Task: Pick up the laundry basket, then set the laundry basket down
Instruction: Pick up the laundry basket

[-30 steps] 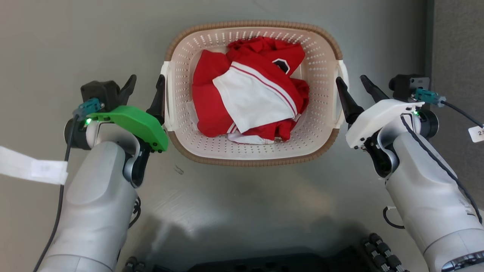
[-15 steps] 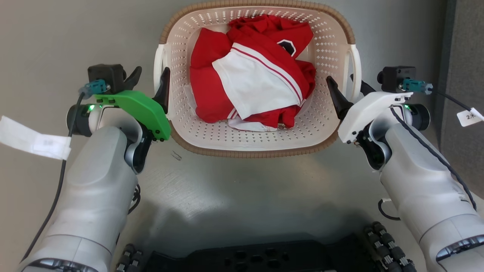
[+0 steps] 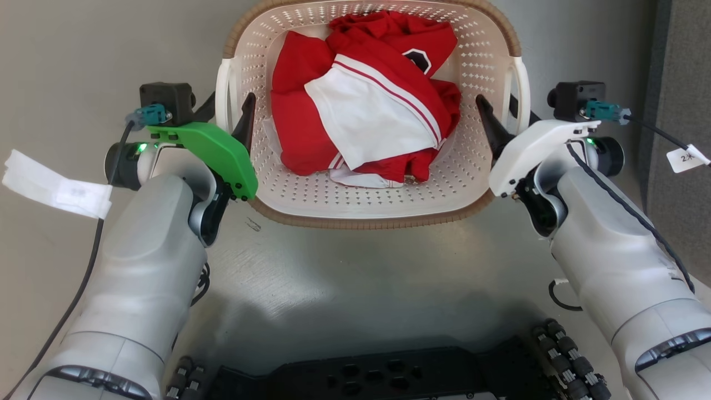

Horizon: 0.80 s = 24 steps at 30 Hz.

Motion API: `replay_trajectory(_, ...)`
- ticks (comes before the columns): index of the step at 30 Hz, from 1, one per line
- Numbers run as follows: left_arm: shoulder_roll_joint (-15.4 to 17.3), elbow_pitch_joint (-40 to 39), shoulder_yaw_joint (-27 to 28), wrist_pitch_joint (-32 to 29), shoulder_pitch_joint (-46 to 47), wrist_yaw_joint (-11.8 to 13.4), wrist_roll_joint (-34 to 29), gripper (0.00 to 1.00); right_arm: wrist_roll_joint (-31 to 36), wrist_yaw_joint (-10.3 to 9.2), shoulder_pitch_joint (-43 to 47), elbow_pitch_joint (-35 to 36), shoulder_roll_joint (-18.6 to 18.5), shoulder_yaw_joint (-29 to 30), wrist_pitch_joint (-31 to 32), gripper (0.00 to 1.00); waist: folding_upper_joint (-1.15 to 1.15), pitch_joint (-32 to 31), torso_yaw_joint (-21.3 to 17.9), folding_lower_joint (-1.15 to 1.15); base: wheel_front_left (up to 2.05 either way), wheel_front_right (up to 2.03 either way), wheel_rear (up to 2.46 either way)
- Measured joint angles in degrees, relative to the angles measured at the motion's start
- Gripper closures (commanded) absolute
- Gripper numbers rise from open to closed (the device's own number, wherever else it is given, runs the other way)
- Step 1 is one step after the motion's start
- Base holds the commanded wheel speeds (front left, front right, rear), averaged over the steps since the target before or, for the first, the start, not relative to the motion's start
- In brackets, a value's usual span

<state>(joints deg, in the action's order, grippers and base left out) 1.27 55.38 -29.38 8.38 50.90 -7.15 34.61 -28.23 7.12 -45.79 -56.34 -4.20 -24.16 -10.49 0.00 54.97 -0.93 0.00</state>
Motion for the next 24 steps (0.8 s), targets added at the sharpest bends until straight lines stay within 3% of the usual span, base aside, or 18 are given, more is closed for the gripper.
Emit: replay_trajectory(24,0.2,2.4,-6.7,1.3,-0.1,0.1,8.8,1.0,-5.8,-0.15,-0.3,-4.0,0.0,-5.1,-2.1,1.0,0.0,-6.3,0.1,0.0,0.0,0.0,0.0)
